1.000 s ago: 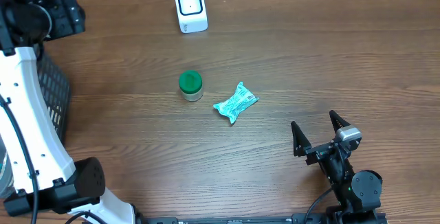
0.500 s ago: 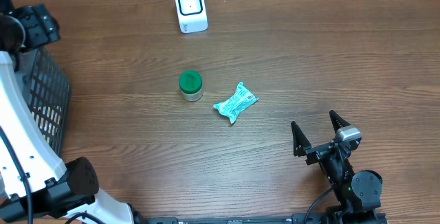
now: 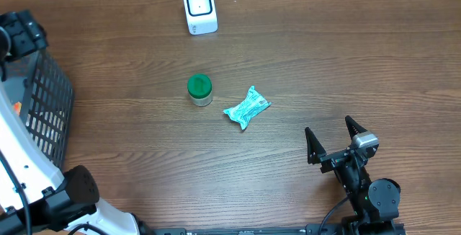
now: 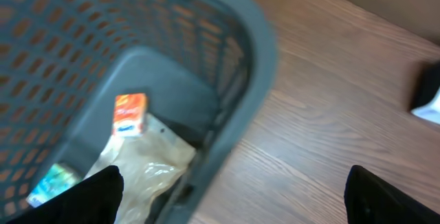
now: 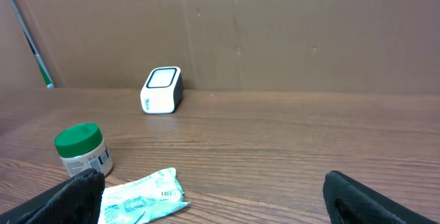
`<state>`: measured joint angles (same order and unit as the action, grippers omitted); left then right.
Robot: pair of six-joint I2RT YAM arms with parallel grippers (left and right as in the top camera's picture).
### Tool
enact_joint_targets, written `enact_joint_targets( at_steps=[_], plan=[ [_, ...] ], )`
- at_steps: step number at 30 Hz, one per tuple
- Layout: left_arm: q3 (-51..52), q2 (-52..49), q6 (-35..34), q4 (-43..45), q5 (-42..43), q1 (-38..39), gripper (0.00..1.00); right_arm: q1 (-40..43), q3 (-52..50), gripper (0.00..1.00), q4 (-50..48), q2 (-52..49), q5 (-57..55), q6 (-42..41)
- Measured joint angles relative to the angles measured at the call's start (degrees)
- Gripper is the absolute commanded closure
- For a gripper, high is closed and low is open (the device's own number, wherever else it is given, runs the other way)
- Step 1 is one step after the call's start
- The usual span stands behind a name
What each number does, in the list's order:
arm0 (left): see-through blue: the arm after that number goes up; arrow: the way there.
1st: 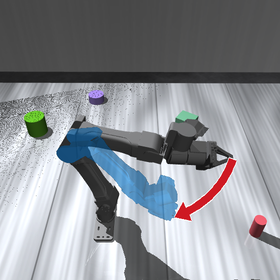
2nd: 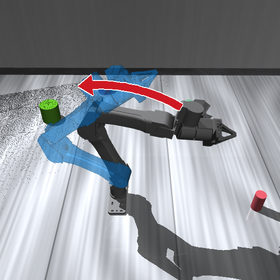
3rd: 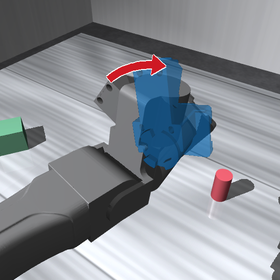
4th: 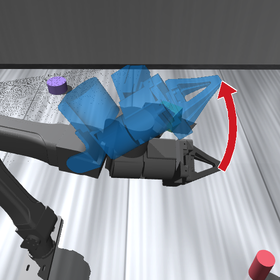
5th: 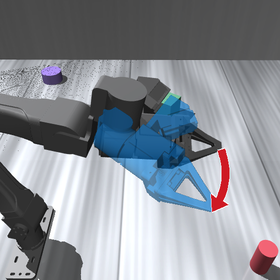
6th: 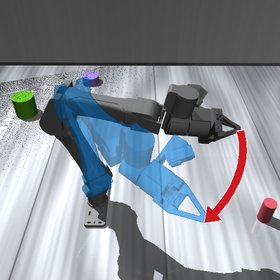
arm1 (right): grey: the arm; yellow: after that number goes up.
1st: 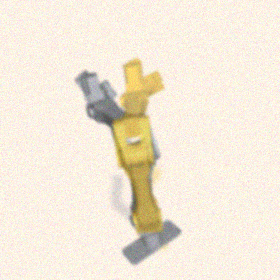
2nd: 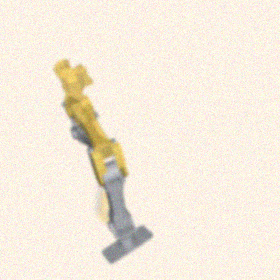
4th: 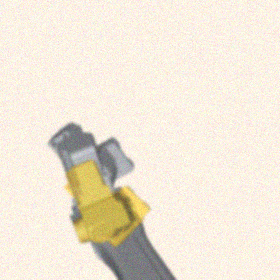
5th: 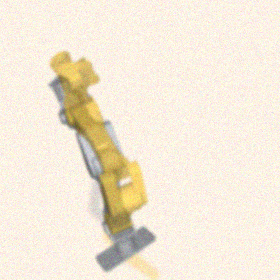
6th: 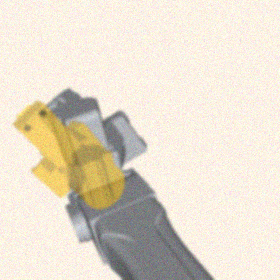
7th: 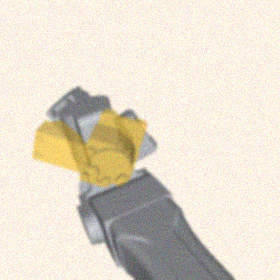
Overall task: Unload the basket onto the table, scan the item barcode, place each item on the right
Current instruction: 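Lower the left gripper into the basket and grasp the orange box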
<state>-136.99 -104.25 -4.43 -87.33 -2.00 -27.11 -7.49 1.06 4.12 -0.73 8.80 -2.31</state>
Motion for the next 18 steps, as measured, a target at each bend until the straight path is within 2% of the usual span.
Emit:
enact_joint_targets(
  at_steps=[8, 13, 18],
  plan=[
    [0.0, 0.0, -2.6, -1.0, 0.1, -11.3, 0.2, 0.0, 0.0, 0.0, 0.0, 0.0, 0.0, 0.0],
    [0.2, 0.0, -3.6, -0.9, 1.6, -17.4, 0.19, 0.0, 0.0, 0.0, 0.0, 0.0, 0.0, 0.0],
    [5.4, -0.1, -4.2, 4.7, 3.1, -19.6, 0.2, 0.0, 0.0, 0.0, 0.0, 0.0, 0.0, 0.0]
  ],
)
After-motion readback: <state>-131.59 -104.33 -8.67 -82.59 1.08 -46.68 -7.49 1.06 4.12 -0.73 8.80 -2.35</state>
